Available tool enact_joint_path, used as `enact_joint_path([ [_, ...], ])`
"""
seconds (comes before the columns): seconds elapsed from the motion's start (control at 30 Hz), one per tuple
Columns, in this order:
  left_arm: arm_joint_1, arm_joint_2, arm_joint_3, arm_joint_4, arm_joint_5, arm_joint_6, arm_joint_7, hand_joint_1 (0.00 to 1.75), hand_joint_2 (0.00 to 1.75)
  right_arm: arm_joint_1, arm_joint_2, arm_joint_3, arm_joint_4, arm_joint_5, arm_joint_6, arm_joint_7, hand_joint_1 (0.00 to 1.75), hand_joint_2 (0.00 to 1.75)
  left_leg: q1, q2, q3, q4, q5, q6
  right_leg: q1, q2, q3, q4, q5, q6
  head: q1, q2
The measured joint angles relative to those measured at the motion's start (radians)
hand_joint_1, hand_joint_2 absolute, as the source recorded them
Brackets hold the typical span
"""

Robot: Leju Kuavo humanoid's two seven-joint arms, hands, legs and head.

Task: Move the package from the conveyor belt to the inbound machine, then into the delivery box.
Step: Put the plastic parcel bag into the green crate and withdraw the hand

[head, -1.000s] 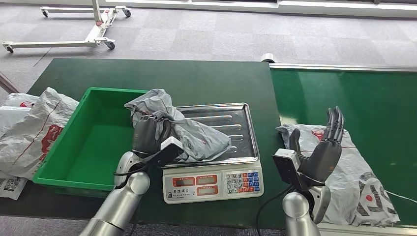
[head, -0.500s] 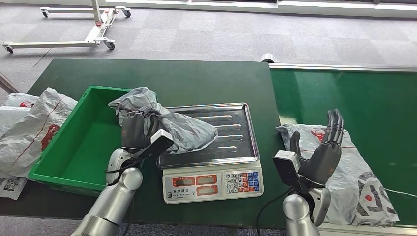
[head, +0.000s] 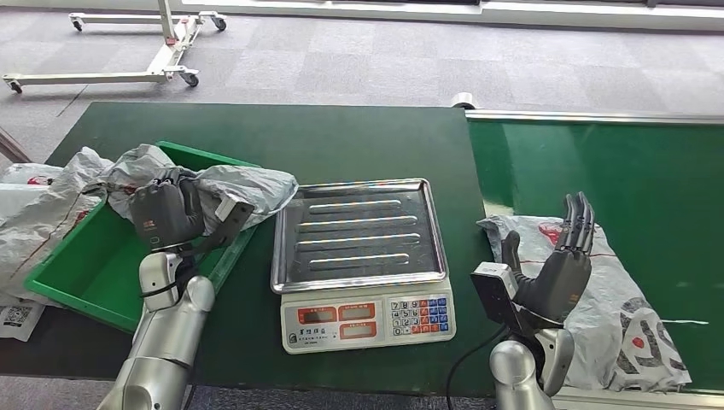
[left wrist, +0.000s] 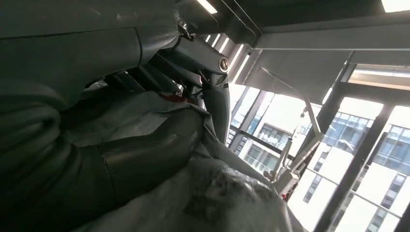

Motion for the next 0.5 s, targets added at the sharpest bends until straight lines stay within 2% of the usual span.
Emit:
enact_joint_path([
  [0.1,-0.017,-0.020,0.112,-0.009,-0.021,0.000,-0.035,1.75,1.75,0.001,0.000,-0.002,0.000,-0.001,0.000,-0.008,0.00,1.75,0.000,0.000,0.000,0.000,0.000,0.000,0.000,0.000,0.000,0.000,0.000,-0.001,0.000,0.000],
  [0.27,-0.062,-0.058,0.312,-0.015,0.004,0.000,-0.155,1.75,1.75,0.003,0.000,-0.007,0.000,-0.002,0.000,-0.016,0.00,1.75,0.000,0.000,0.000,0.000,0.000,0.000,0.000,0.000,0.000,0.000,0.001,-0.001,0.000,0.000],
  [0.5,-0.113,-0.112,0.537,-0.036,0.044,0.000,-0.288,1.75,1.75,0.005,0.000,-0.014,0.000,-0.002,0.000,-0.012,0.00,1.75,0.000,0.000,0.000,0.000,0.000,0.000,0.000,0.000,0.000,0.000,0.001,-0.001,0.000,0.000],
])
